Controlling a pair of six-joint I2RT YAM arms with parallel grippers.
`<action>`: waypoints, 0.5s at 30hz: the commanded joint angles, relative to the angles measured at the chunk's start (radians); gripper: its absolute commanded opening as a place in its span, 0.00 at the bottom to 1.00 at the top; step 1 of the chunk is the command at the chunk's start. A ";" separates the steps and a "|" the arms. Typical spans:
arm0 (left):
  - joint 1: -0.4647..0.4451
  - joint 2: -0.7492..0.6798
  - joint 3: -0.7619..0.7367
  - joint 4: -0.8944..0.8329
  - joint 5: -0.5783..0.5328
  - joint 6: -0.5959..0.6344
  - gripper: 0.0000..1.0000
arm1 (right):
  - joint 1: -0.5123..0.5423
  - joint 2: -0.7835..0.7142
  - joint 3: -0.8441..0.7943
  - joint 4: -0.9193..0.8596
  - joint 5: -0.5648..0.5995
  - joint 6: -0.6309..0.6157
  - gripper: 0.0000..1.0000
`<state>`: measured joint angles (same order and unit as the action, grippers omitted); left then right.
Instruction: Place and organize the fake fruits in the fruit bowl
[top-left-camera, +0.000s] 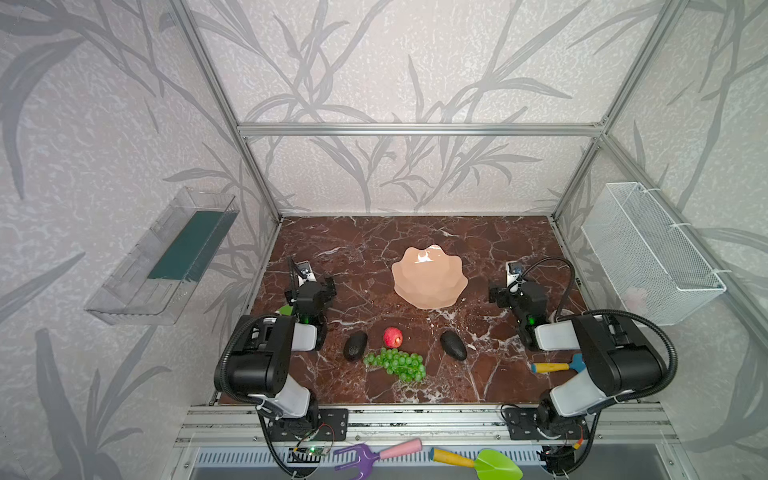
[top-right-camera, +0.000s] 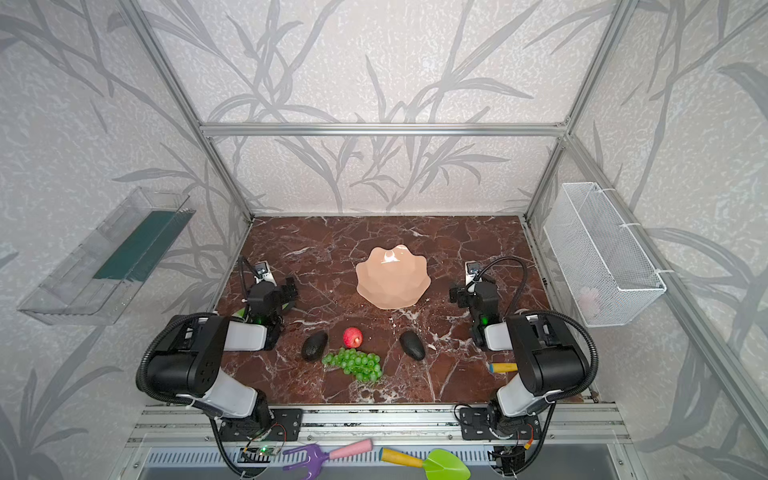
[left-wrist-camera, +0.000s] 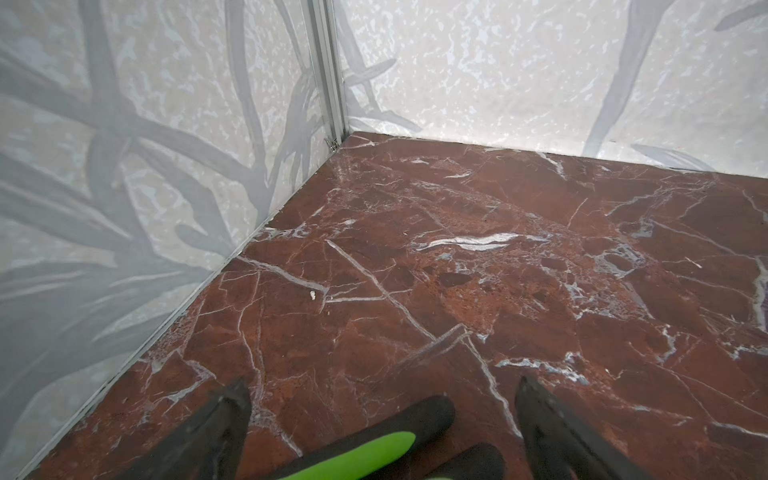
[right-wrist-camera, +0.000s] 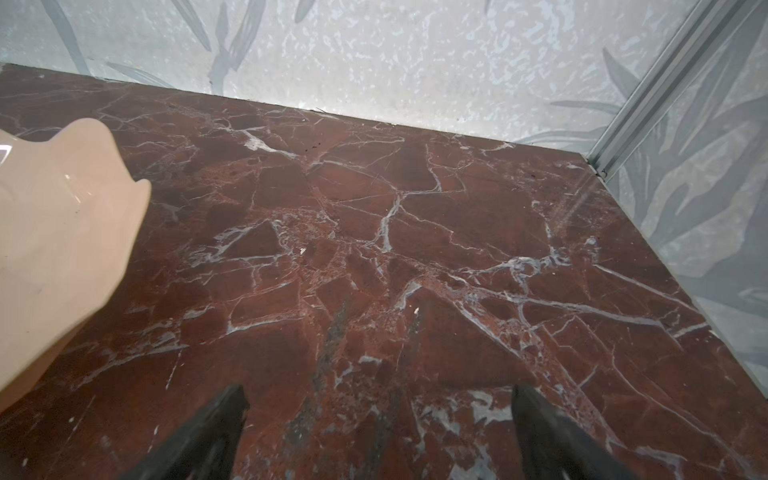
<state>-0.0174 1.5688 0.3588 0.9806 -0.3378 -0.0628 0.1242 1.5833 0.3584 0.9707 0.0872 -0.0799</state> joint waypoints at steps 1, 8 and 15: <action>0.002 0.008 0.000 0.024 0.005 0.013 0.99 | -0.008 0.001 0.015 0.011 -0.018 -0.003 0.99; 0.002 0.008 0.000 0.023 0.006 0.012 0.99 | -0.007 0.003 0.014 0.013 -0.019 -0.003 0.99; 0.004 0.008 -0.001 0.023 0.010 0.011 0.99 | -0.008 0.003 0.014 0.013 -0.020 -0.003 0.99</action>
<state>-0.0174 1.5688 0.3588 0.9806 -0.3370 -0.0628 0.1200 1.5833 0.3584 0.9672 0.0696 -0.0799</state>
